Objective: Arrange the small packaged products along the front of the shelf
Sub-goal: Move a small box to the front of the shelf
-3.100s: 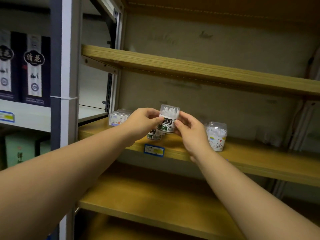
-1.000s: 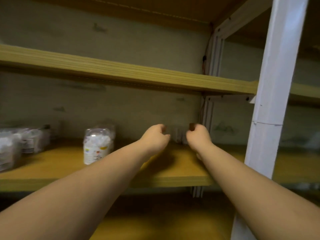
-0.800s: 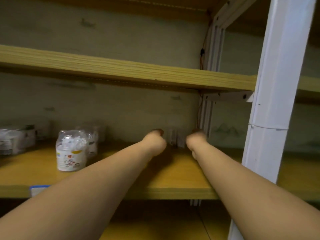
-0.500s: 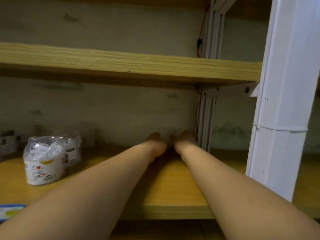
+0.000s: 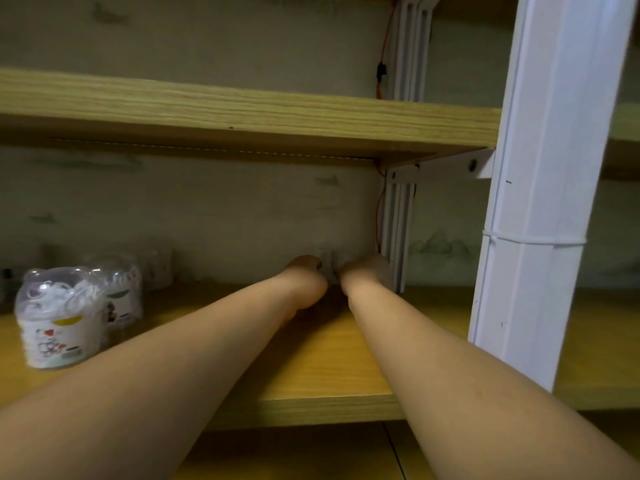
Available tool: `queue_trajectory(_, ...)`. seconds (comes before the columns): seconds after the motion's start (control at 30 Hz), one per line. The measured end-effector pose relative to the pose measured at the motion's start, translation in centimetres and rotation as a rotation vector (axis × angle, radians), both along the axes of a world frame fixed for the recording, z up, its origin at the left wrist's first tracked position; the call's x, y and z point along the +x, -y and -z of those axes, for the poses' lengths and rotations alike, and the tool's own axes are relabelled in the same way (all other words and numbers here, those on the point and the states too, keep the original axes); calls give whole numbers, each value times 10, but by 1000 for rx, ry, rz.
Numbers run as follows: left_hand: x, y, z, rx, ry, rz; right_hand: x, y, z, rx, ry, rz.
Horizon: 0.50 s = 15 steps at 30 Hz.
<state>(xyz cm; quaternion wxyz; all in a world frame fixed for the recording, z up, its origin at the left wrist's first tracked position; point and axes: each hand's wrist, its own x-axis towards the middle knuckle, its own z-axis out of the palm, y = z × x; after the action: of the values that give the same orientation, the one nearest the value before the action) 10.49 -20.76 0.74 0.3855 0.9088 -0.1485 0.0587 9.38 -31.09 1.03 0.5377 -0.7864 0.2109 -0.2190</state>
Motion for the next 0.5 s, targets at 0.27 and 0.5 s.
queue_trajectory(0.27,-14,-32,-5,-591,-78,-28,-71,-43,-20,561,275,2)
queue_trajectory(0.5,-52,-78,-17,-1044,39,-44,-84,-58,-6,388,347,-249)
